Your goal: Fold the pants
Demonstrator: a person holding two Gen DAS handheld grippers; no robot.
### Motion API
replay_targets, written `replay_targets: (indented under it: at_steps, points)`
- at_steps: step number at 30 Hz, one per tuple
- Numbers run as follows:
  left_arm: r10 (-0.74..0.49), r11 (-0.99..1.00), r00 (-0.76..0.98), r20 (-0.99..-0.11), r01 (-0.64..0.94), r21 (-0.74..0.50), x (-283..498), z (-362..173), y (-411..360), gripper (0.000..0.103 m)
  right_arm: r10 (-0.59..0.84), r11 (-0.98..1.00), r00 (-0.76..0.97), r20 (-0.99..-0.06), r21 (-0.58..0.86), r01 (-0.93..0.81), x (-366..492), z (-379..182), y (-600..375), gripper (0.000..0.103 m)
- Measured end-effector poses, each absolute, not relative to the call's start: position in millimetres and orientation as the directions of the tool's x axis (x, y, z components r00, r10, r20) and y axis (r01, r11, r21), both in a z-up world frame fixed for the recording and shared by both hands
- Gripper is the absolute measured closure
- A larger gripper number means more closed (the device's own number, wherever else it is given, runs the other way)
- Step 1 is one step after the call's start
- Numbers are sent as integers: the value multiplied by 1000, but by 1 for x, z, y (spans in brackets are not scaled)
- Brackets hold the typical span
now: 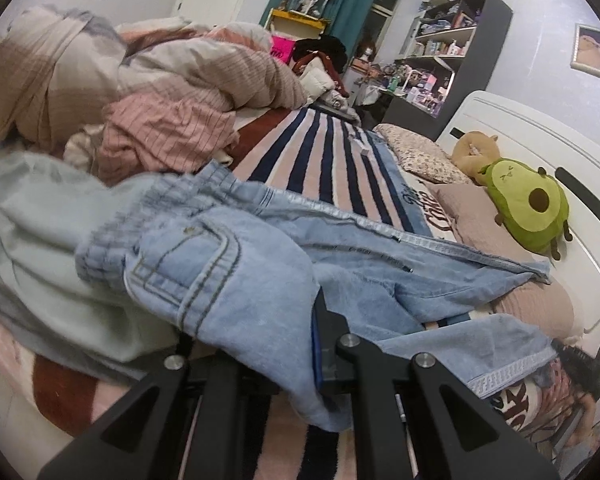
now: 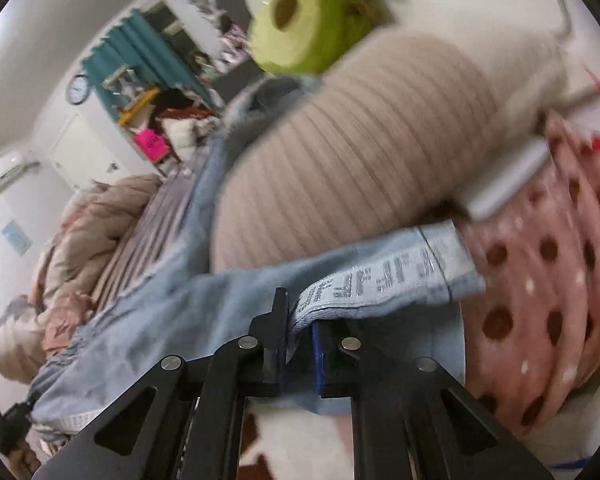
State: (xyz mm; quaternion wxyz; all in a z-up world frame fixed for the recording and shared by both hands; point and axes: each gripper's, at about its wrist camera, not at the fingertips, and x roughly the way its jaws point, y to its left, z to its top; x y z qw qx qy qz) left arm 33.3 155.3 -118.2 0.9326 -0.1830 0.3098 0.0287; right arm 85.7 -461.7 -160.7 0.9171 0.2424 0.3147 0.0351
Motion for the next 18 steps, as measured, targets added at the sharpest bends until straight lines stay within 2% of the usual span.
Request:
replay_targets:
  at_steps: [6,14,18]
  points:
    - [-59,956,782,-620,-135,-262,74,-95,157,93,269,910,803,-532,413,-31,125,-111,-448,101]
    - [-35,972,737,-675,-132,-195,154,-72,169,92,264,948,733,-627,309,-77,217,-88,-425,102]
    - [-8,977,721,-693,-142,-159,175,-66,170,92,251,951,739,-625,303,-66,235,-84,-427,102]
